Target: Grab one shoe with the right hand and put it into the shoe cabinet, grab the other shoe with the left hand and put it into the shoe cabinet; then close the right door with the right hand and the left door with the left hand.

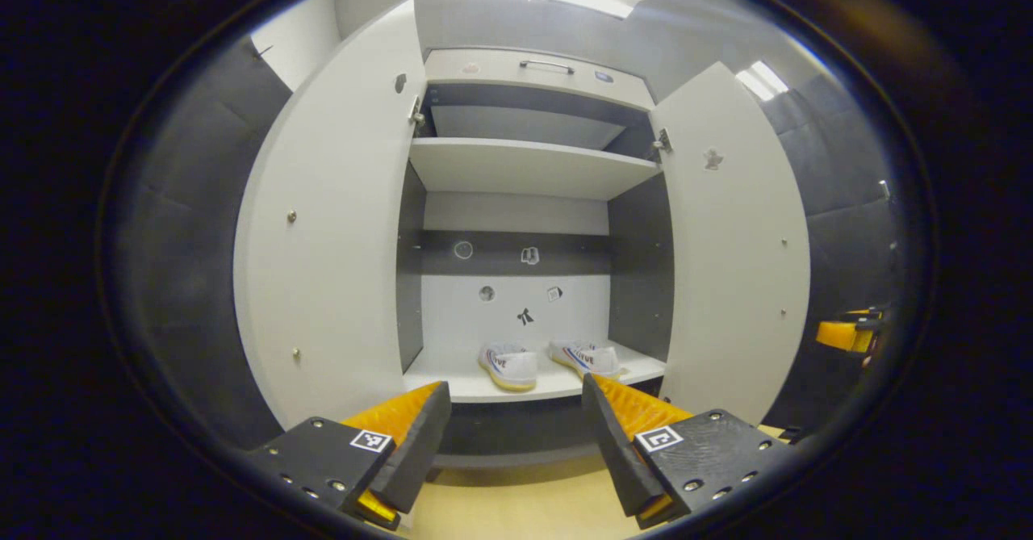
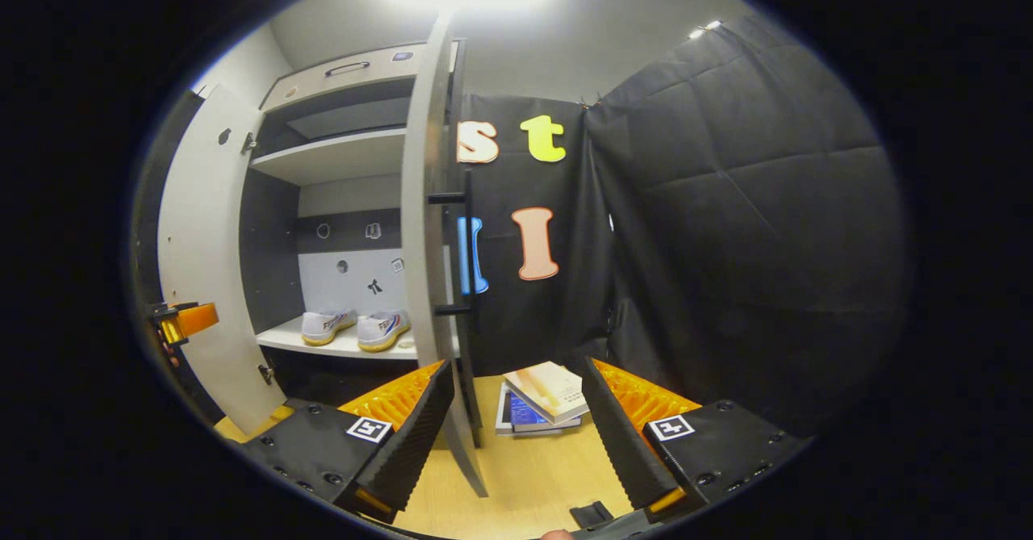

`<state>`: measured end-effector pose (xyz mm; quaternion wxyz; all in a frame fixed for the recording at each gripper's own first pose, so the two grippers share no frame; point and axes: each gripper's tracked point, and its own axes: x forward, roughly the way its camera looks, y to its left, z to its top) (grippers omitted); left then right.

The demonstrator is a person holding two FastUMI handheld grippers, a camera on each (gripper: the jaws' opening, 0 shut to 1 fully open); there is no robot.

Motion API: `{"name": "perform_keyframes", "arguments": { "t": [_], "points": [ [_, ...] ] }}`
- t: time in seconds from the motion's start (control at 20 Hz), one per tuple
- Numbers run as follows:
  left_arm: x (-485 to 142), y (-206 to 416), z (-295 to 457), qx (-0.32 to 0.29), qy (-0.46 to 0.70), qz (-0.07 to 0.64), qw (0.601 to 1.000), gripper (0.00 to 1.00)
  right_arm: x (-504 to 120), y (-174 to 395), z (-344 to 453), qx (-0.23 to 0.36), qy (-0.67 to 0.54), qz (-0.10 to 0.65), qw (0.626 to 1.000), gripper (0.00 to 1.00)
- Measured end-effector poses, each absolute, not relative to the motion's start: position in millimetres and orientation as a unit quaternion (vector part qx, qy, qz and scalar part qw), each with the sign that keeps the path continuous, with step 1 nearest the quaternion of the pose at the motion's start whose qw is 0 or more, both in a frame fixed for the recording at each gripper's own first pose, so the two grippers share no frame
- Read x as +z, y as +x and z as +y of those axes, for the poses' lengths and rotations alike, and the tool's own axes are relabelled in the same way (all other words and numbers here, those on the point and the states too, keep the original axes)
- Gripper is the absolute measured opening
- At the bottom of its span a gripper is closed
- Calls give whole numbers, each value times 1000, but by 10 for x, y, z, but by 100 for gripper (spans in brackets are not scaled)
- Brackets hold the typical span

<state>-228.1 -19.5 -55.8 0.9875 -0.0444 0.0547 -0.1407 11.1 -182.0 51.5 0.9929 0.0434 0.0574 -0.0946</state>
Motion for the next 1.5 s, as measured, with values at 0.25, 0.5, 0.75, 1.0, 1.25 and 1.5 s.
{"name": "perform_keyframes", "arguments": {
  "t": [0.25, 0.5, 0.75, 1.0, 1.25, 1.5],
  "points": [
    [-596, -2558, -174, -145, -53, 61, 986, 93, 735, 306, -2202, -146, 47, 39, 987, 98],
    [-639, -2731, -35, -130, -54, 70, 988, 93, 827, 554, -2231, -168, 56, 39, 983, 98],
    [-637, -2852, 210, -113, -70, 70, 989, 91, 822, 644, -2084, -154, 37, 49, 986, 98],
    [-565, -2924, 458, -97, -63, 61, 991, 93, 873, 657, -1976, -151, 21, 46, 987, 92],
    [-493, -2924, 591, -92, -76, 52, 992, 91, 877, 651, -1768, -138, 22, 47, 989, 96],
    [-496, -2854, 649, -98, -76, 49, 991, 93, 889, 683, -1496, -113, 20, 47, 992, 96]
  ]
}}
